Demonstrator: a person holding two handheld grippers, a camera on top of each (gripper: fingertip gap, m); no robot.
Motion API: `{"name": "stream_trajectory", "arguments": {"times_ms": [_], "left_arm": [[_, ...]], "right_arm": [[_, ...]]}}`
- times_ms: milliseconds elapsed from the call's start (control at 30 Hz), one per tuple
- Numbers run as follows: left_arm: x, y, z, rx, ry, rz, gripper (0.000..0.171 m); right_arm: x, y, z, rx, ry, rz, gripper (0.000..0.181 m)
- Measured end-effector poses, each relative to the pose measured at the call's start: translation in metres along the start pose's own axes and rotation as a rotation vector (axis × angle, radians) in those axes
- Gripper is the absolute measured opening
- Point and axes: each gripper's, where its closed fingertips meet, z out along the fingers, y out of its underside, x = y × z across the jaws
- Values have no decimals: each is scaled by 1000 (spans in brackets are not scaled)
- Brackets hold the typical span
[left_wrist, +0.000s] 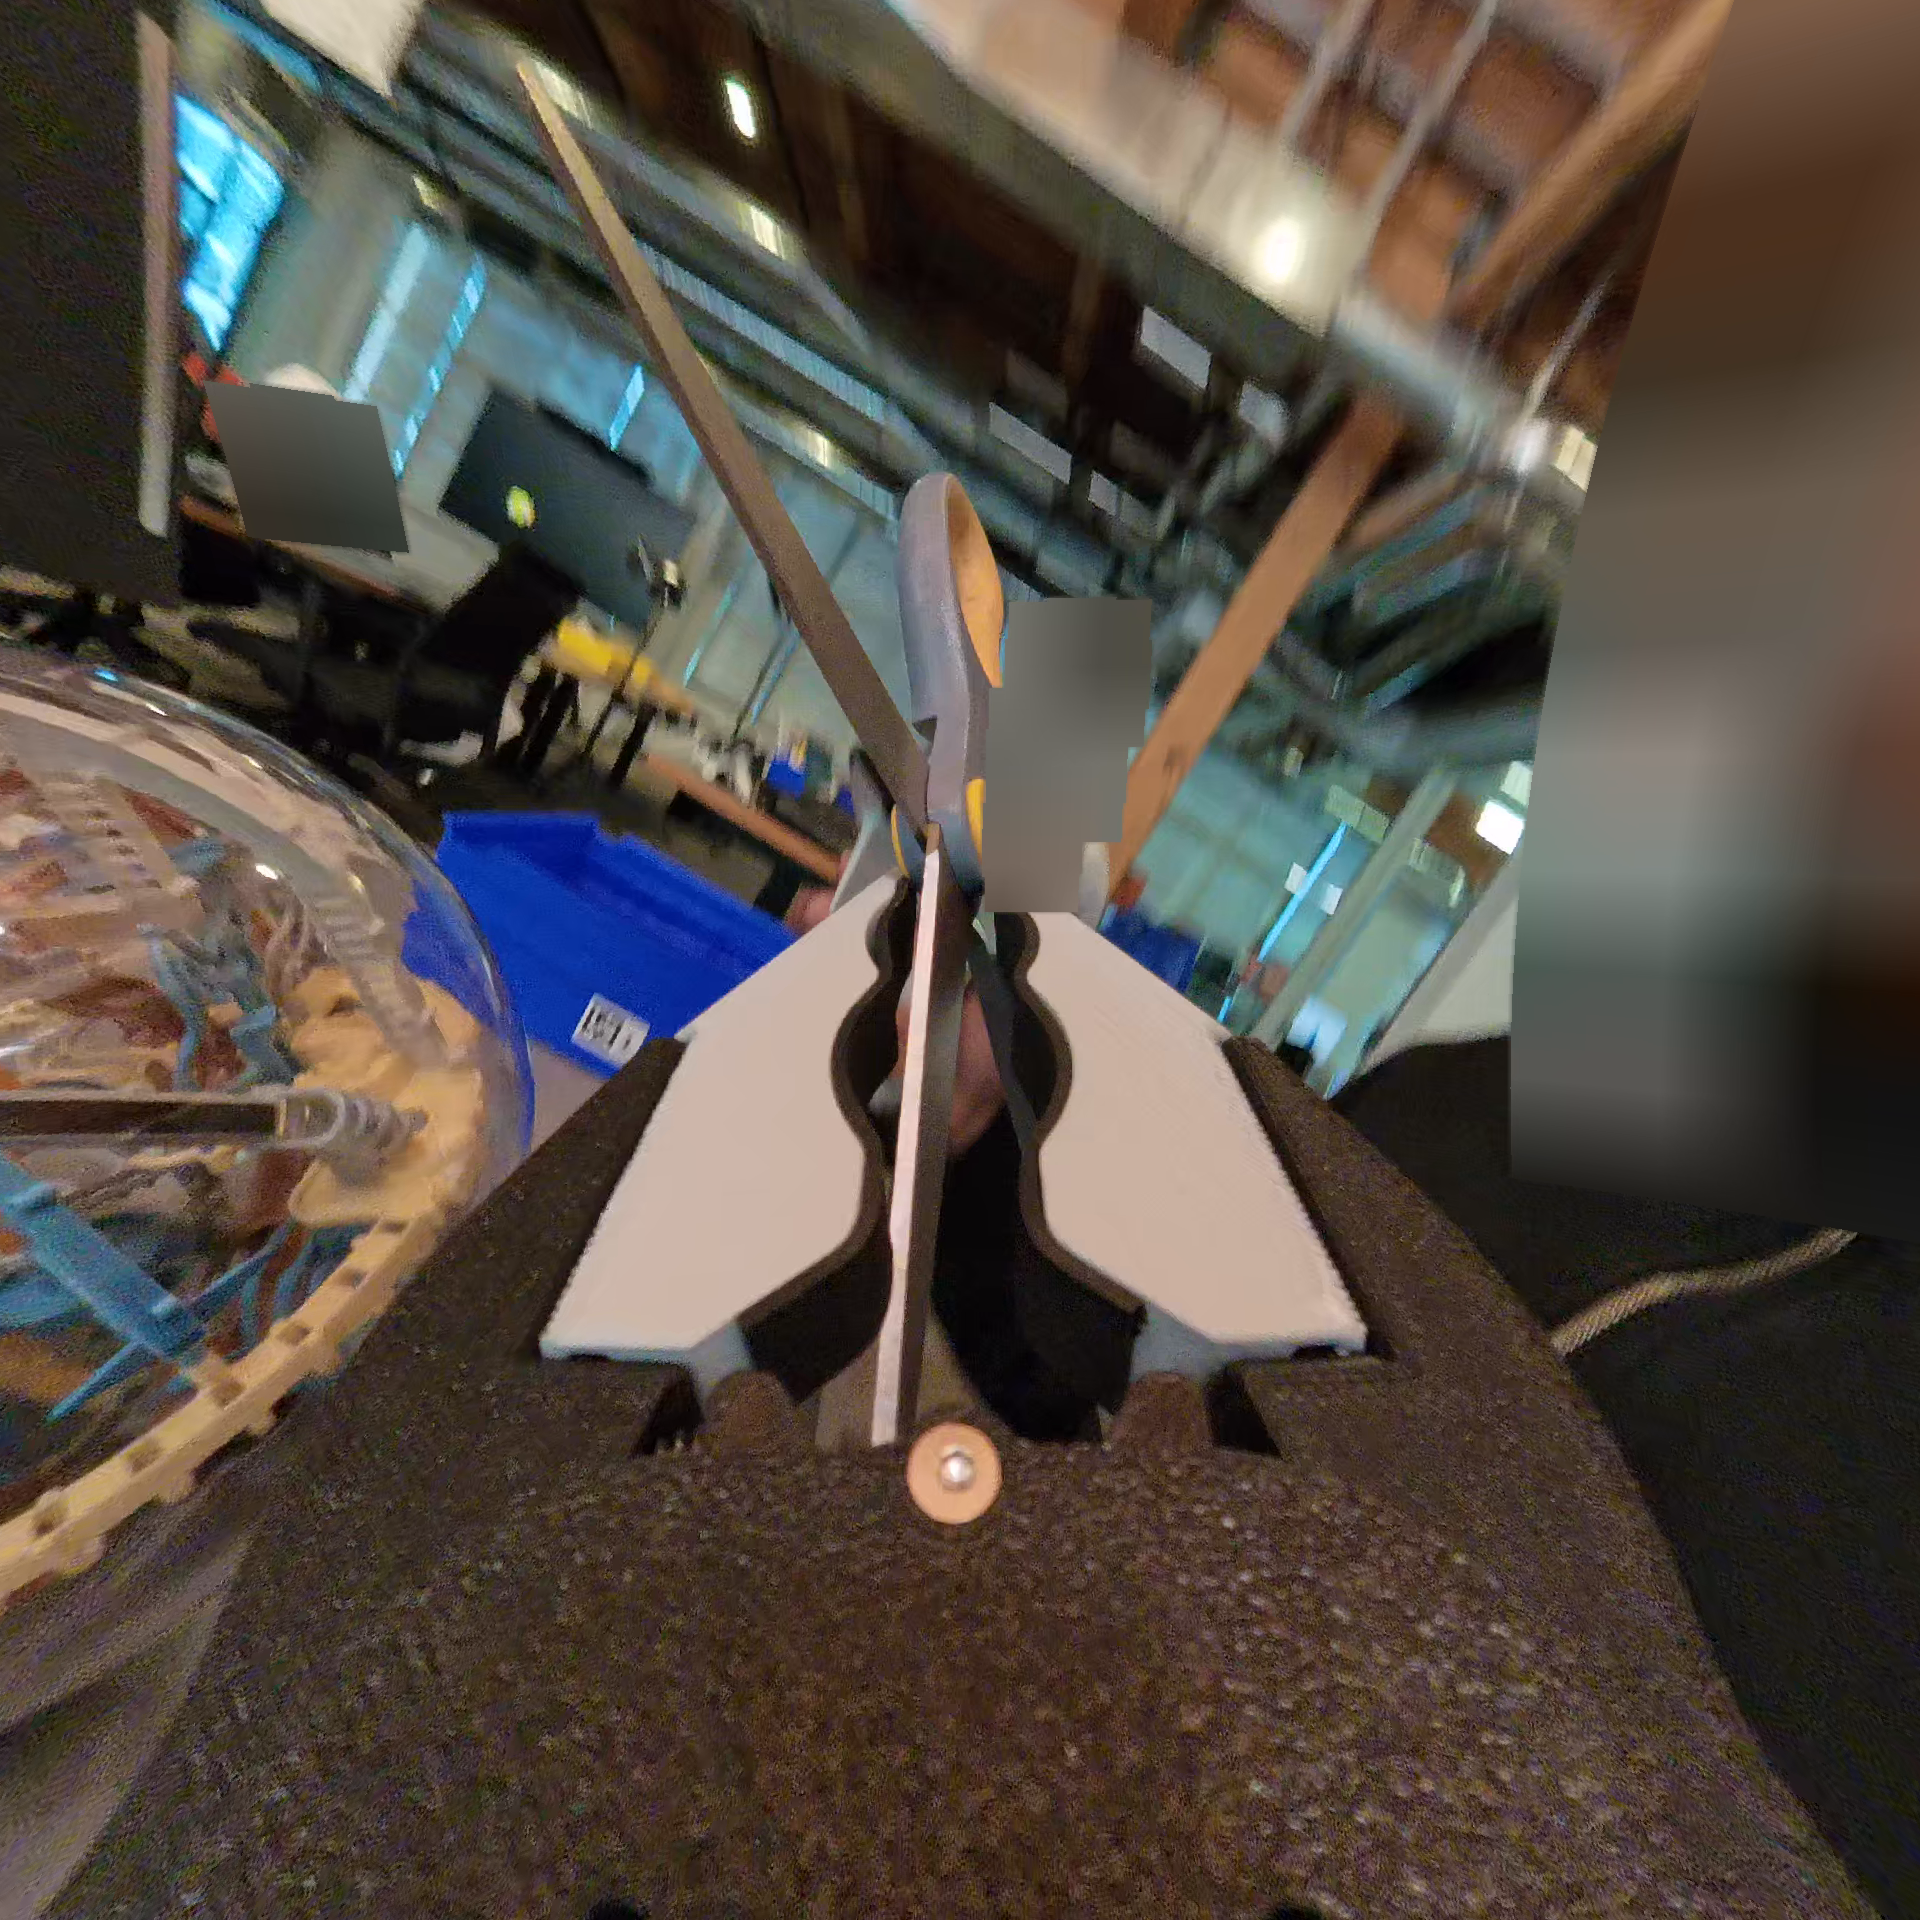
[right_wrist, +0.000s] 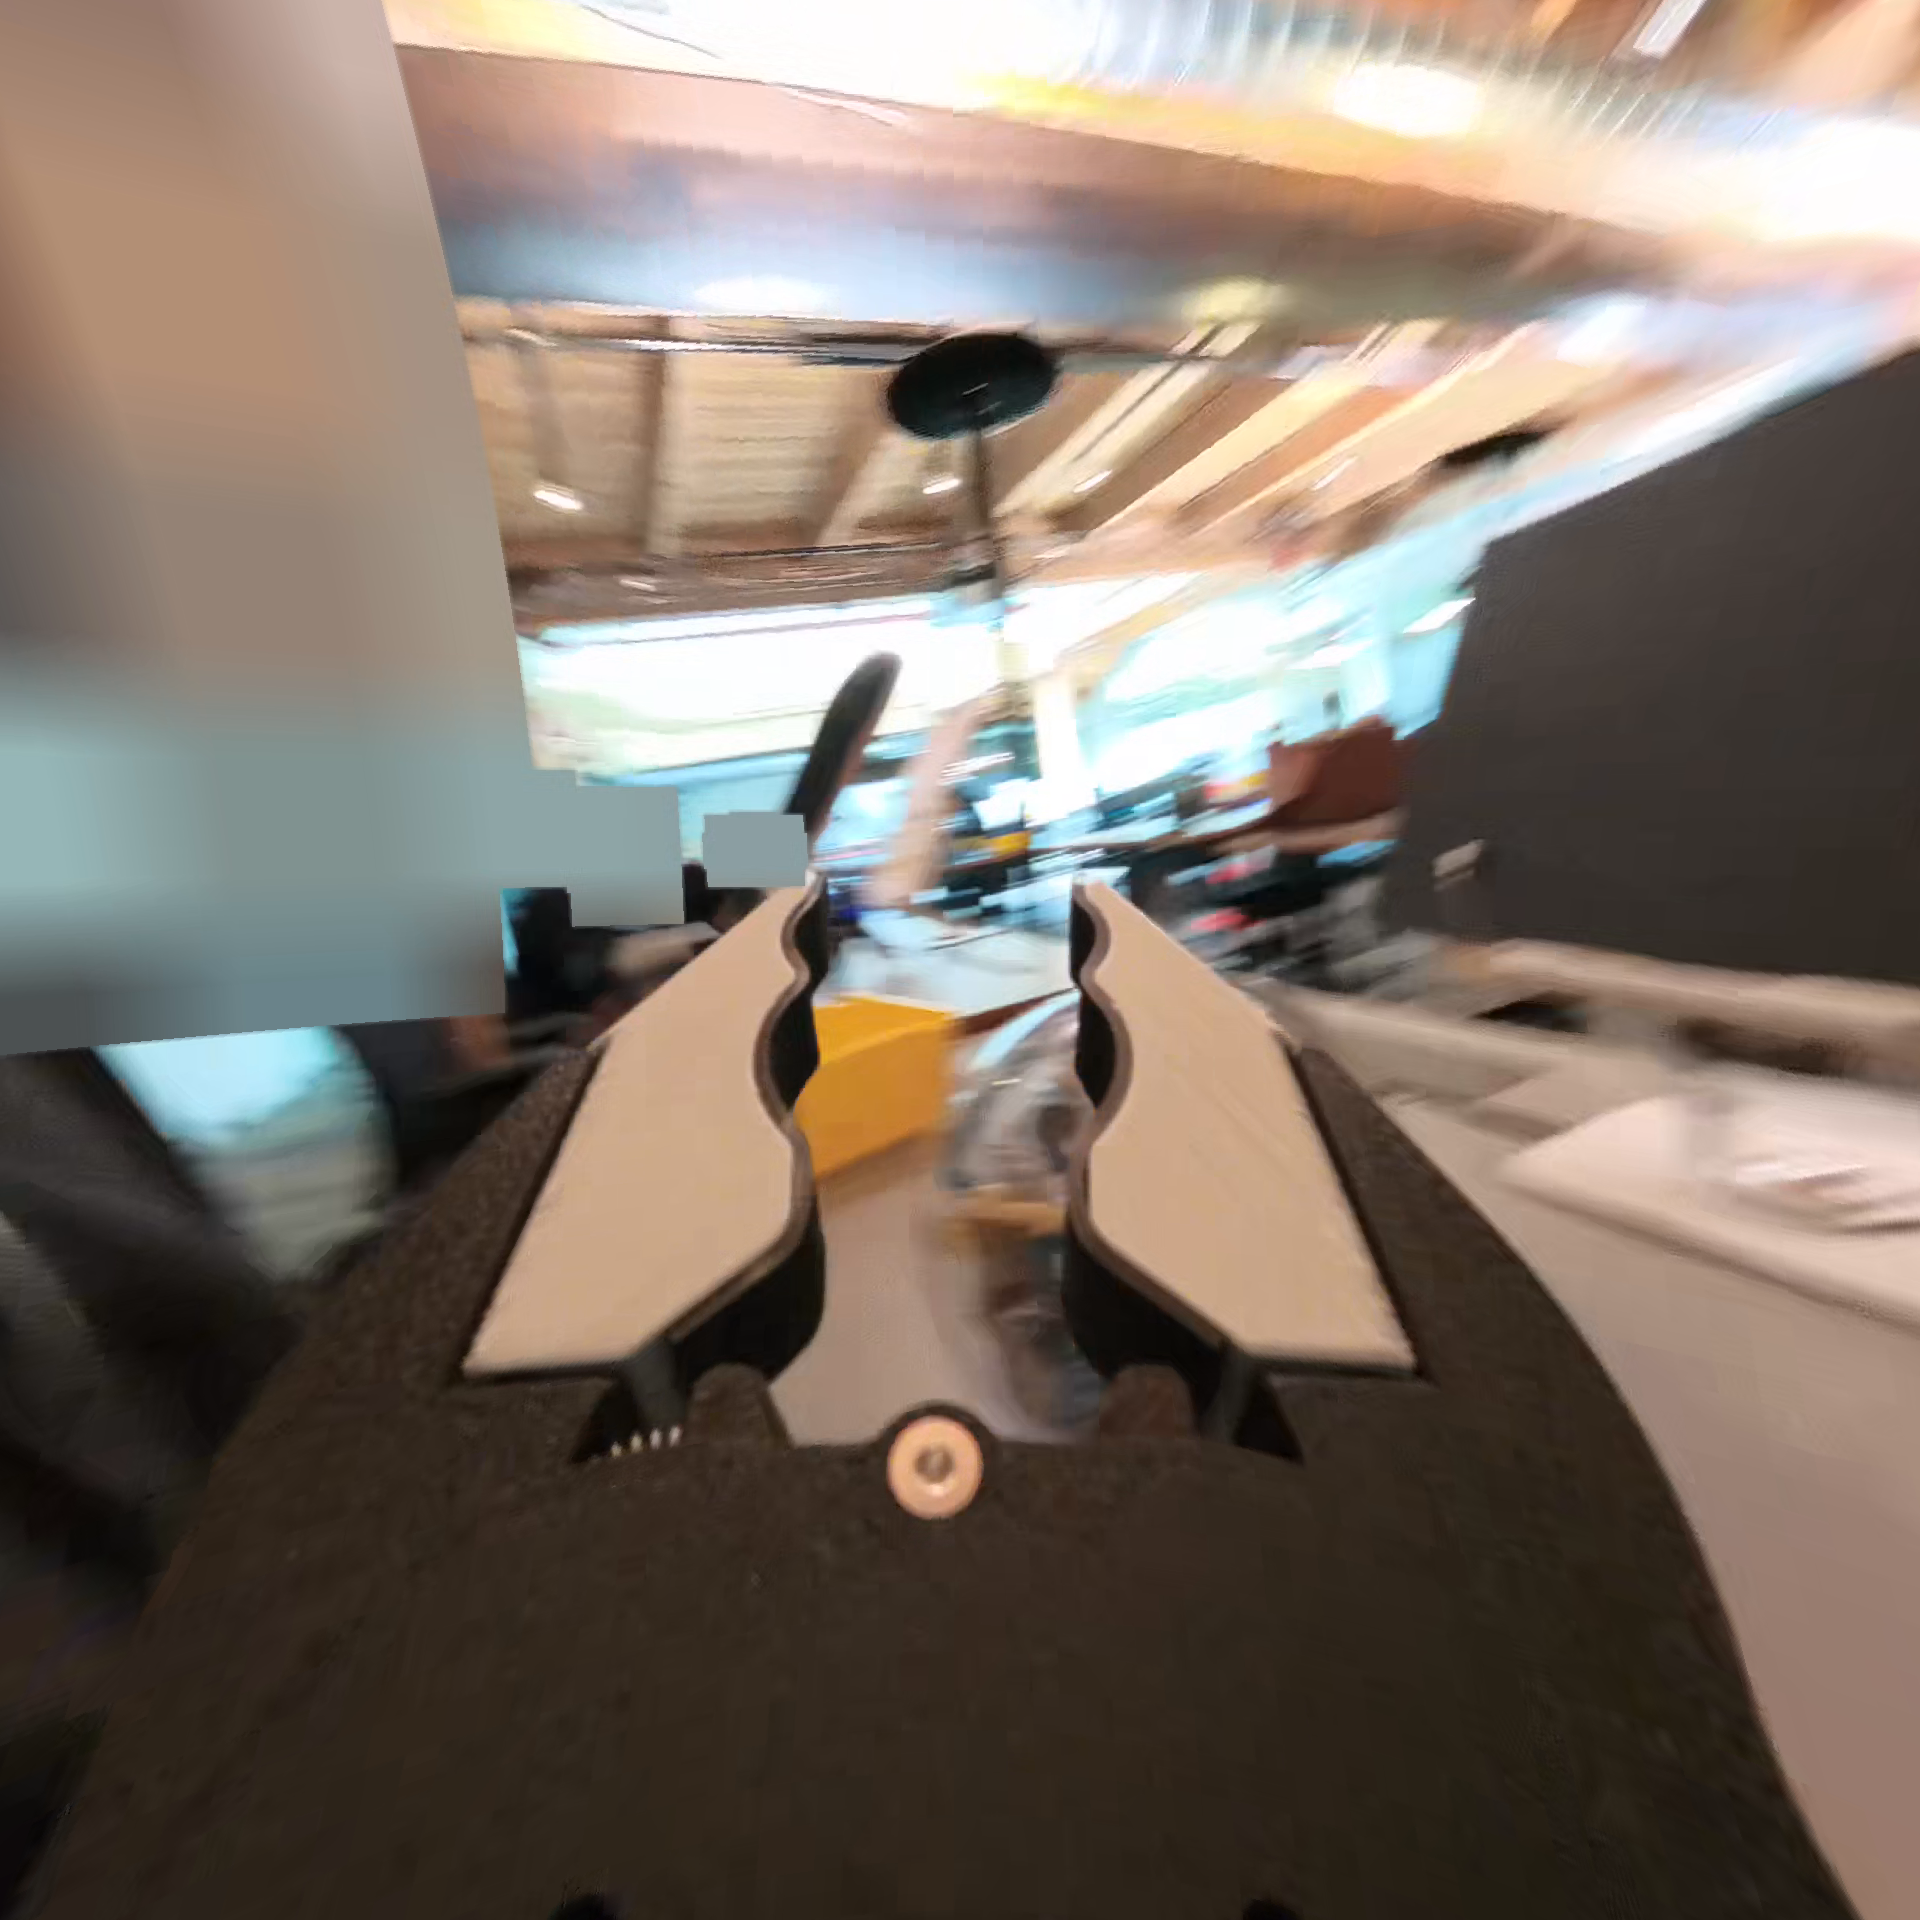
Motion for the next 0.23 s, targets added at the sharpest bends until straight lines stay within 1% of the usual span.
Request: {"name": "stream_trajectory", "arguments": {"times_ms": [33,100,167,200,233], "left_arm": [[-1,-11,-2,77,14,-55,13],[-1,-26,-3,192,66,-174,13],[3,-32,2,250,124,-269,13],[5,-33,5,267,145,-307,12],[7,-34,8,281,158,-336,12]], "right_arm": [[-1,7,3,30,68,-153,45],[-16,28,14,69,142,-412,45],[-35,52,28,88,167,-575,45],[-45,60,35,95,150,-621,45],[-54,63,40,110,127,-645,45]]}}
